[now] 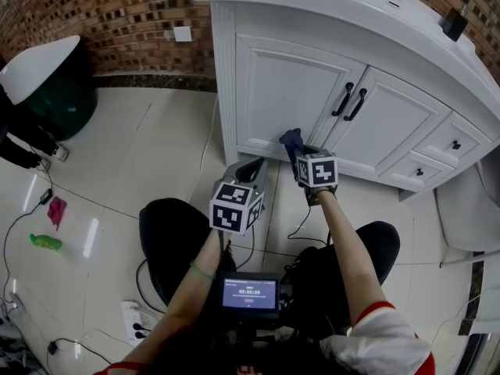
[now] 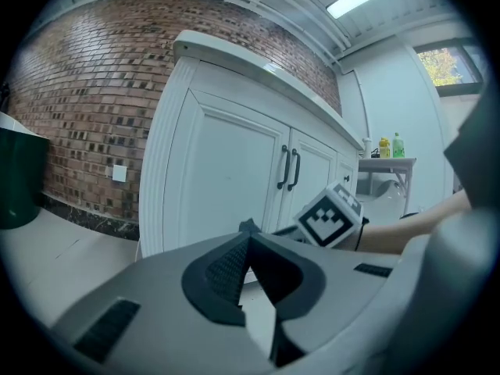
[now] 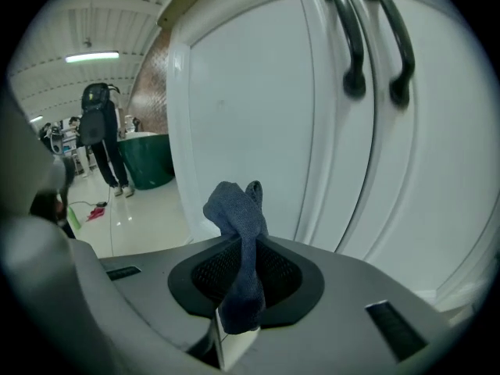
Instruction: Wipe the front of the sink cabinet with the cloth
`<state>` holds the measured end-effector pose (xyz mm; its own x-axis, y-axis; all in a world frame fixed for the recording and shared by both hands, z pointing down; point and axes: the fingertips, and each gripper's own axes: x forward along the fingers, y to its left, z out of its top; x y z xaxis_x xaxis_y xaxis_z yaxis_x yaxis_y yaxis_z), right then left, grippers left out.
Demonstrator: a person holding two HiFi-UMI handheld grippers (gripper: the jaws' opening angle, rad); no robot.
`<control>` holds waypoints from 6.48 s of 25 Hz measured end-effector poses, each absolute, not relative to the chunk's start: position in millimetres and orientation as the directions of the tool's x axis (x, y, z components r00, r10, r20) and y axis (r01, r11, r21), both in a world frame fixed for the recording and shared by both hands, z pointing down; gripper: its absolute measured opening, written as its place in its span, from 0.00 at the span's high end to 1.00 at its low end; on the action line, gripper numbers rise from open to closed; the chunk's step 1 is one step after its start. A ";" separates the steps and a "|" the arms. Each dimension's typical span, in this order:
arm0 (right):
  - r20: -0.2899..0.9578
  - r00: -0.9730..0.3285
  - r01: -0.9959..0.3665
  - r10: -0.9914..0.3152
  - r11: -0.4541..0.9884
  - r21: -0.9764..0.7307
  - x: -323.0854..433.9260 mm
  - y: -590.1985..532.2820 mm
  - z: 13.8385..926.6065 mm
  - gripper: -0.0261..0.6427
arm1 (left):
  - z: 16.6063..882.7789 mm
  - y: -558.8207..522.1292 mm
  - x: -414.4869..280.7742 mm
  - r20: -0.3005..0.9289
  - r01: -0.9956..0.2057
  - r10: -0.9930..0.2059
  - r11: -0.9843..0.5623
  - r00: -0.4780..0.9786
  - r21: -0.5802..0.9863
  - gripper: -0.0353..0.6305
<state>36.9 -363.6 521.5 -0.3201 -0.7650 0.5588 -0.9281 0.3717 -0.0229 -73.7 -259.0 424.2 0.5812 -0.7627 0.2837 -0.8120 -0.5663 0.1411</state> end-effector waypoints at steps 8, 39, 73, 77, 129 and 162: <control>0.216 -0.372 -0.916 -0.903 0.394 0.069 58.9 -350.7 324.9 0.87 | 411.5 -245.8 -53.4 0.276 -0.794 -0.748 -0.597 0.603 0.117 0.92; 0.372 -0.216 -0.959 -0.903 0.268 0.094 131.3 -344.2 402.6 0.87 | 408.2 -232.3 -37.5 0.289 -0.785 -0.739 -0.614 0.609 0.083 0.92; 0.441 -0.287 -0.948 -0.850 0.318 -0.003 151.2 -331.8 443.4 0.87 | 420.3 -243.8 -2.9 0.313 -0.754 -0.701 -0.652 0.641 0.084 0.92; 0.343 -0.270 -0.952 -0.900 0.302 0.045 176.0 -324.0 378.1 0.87 | 404.2 -240.1 12.4 0.289 -0.738 -0.696 -0.673 0.658 0.060 0.92; 0.722 -0.079 -0.983 -0.687 0.176 0.060 219.7 -341.1 613.3 0.87 | 422.2 -243.2 70.6 0.288 -0.648 -0.613 -0.761 0.736 0.037 0.92; 0.071 -0.127 -0.972 -0.989 0.138 0.191 281.7 -307.2 219.1 0.87 | 363.4 -215.9 133.6 0.209 -0.574 -0.569 -0.818 0.796 -0.040 0.92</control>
